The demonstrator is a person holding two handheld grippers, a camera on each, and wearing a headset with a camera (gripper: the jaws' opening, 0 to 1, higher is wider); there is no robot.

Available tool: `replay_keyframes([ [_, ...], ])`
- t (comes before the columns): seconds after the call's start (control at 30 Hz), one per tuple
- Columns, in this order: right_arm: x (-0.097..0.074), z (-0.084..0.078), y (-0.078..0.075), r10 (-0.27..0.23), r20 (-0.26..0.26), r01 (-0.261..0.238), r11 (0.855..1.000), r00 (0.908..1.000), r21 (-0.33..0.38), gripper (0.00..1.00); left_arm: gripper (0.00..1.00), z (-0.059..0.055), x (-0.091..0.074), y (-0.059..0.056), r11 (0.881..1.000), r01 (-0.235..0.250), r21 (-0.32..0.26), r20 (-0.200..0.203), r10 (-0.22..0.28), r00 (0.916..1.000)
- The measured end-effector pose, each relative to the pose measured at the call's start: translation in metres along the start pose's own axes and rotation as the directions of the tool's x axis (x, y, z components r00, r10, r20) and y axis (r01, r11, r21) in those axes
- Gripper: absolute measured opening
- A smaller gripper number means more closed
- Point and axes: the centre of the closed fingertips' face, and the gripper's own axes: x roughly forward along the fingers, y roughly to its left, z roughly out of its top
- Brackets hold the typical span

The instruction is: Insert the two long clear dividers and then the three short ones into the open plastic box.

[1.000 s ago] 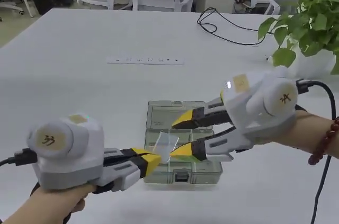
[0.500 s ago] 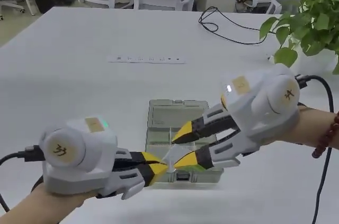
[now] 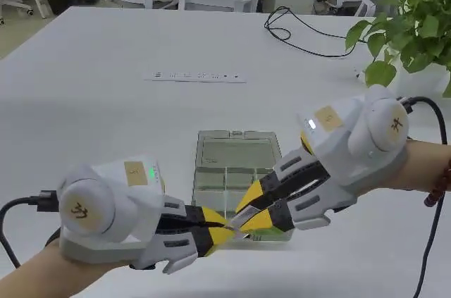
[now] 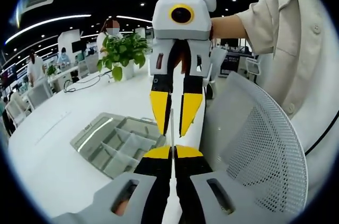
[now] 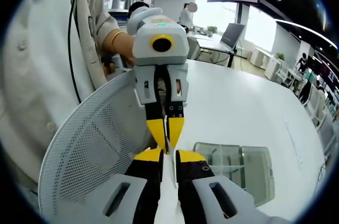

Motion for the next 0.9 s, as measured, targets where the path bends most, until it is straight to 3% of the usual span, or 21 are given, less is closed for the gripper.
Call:
replay_keyframes([
  [0.33, -0.002, 0.0, 0.011, 0.061, 0.015, -0.061, 0.998, 0.998, -0.006, 0.03, 0.0, 0.003, 0.0, -0.01, 0.998, 0.048, 0.029, 0.023, -0.049, 0.9986],
  [0.73, -0.003, -0.002, 0.005, 0.032, -0.01, -0.031, 0.999, 0.9995, 0.02, 0.02, 0.0, 0.004, 0.002, -0.003, 1.0, 0.009, 0.007, 0.047, -0.009, 0.9988],
  [0.9, -0.005, -0.005, -0.001, 0.007, -0.046, -0.005, 0.999, 0.9989, 0.039, 0.02, 0.03, 0.0, 0.002, 0.003, 1.0, -0.023, 0.005, 0.027, 0.023, 0.9994],
])
